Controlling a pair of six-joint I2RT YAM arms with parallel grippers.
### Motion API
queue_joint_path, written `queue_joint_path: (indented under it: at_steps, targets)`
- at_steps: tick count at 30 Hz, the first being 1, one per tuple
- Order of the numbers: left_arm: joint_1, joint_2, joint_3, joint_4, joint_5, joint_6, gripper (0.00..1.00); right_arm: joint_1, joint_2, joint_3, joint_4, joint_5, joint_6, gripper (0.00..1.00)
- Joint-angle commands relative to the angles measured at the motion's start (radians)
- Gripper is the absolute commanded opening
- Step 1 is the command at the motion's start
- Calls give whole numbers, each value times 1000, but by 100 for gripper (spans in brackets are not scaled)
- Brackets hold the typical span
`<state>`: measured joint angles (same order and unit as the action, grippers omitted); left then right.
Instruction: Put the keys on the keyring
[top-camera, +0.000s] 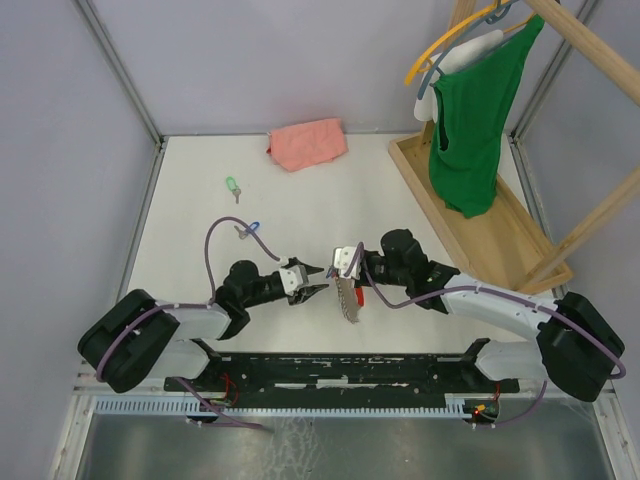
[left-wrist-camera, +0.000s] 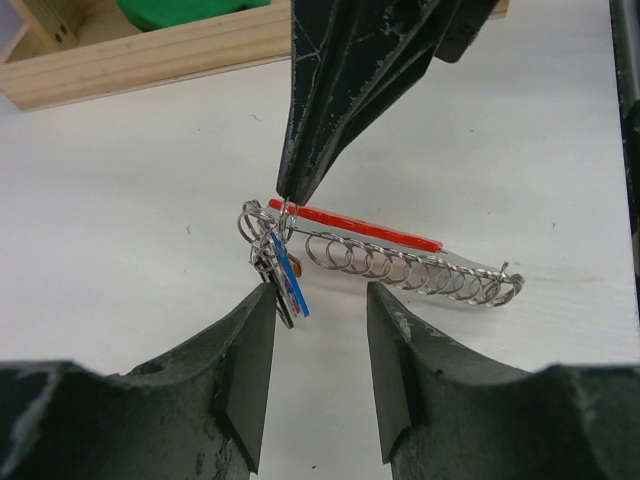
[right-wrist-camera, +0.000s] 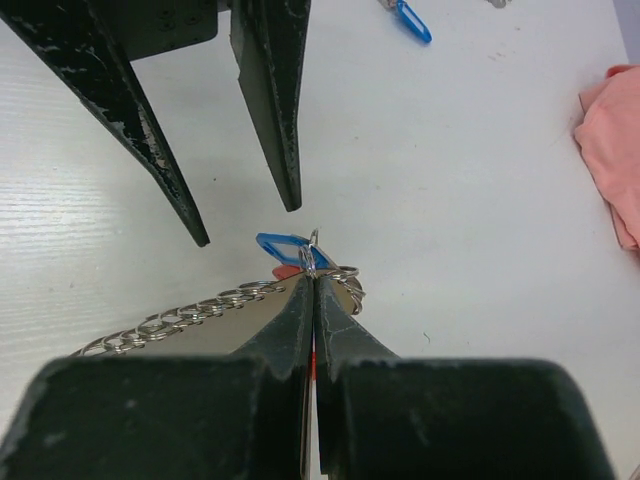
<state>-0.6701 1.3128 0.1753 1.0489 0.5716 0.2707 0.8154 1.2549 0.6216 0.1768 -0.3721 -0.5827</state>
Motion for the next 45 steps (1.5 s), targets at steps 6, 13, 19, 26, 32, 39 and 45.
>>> queue_joint_path:
  at_steps: [6, 13, 19, 26, 32, 39, 45]
  targets:
    - [-5, -101, 93, -181, 44, 288, 48, -4, -61, -18, 70, -51, -40, 0]
    - [-4, -139, 145, -324, 55, 364, 44, -4, -80, -20, 62, -62, -49, 1]
    - [-5, -97, 170, -326, 88, 360, 44, -4, -83, -13, 59, -73, -48, 1]
    - [-5, -68, 186, -326, 96, 347, 45, -4, -78, -8, 60, -84, -41, 1]
    - [-5, -52, 186, -311, 55, 298, 45, -4, -89, -12, 81, -80, -23, 1]
    - [-5, -39, 170, -249, 18, 220, 34, -4, -97, -29, 114, -74, 12, 1]
    - [-11, -50, 170, -222, -36, 193, 3, -4, -96, -39, 131, -84, 62, 1]
